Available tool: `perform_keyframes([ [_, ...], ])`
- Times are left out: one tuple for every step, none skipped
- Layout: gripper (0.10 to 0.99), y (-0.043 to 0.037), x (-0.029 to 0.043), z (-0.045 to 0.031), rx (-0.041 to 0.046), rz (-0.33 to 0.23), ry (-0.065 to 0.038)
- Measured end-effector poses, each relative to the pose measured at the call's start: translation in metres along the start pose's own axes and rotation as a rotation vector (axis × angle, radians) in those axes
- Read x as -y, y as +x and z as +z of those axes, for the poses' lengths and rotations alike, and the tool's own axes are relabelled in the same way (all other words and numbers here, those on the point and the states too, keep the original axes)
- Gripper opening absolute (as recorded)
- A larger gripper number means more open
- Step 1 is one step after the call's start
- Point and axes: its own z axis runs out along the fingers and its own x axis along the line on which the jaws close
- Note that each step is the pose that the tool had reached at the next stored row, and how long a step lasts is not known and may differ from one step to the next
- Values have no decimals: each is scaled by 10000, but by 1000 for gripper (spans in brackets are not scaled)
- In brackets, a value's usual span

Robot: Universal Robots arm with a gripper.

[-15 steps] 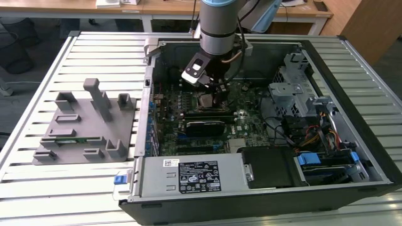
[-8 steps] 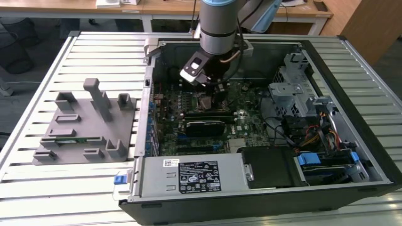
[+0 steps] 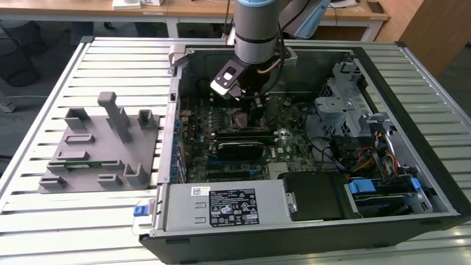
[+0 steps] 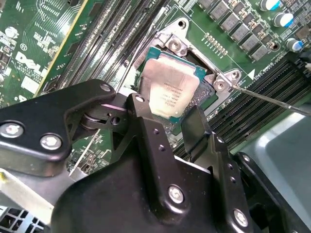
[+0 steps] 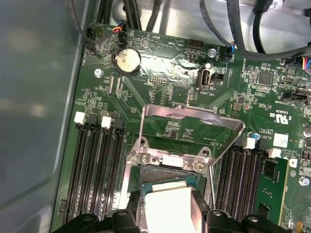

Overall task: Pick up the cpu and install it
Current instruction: 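Place the cpu into insertion slot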

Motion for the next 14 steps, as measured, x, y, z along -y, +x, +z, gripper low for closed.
perform_keyframes([
  [529, 0, 0, 0, -3, -77, -3],
  [529, 1, -1, 1, -7, -199, -10],
  [529, 1, -1, 1, -11, -366, -17],
  [529, 0, -1, 1, -12, -492, -22],
  [529, 0, -1, 0, -8, -603, -25],
  [529, 0, -1, 0, 1, -679, -27],
  [529, 0, -1, 0, 19, -742, -25],
  [529, 0, 0, -1, 53, -783, -20],
  [529, 0, 0, -1, 99, -809, -12],
  [545, 0, 0, -1, 145, -831, -4],
  [545, 0, 0, -1, 195, -858, 4],
  [604, 0, 0, -1, 241, -902, 11],
  [604, 0, -1, -1, 262, -972, 12],
  [604, 0, -1, -1, 266, -1066, 9],
])
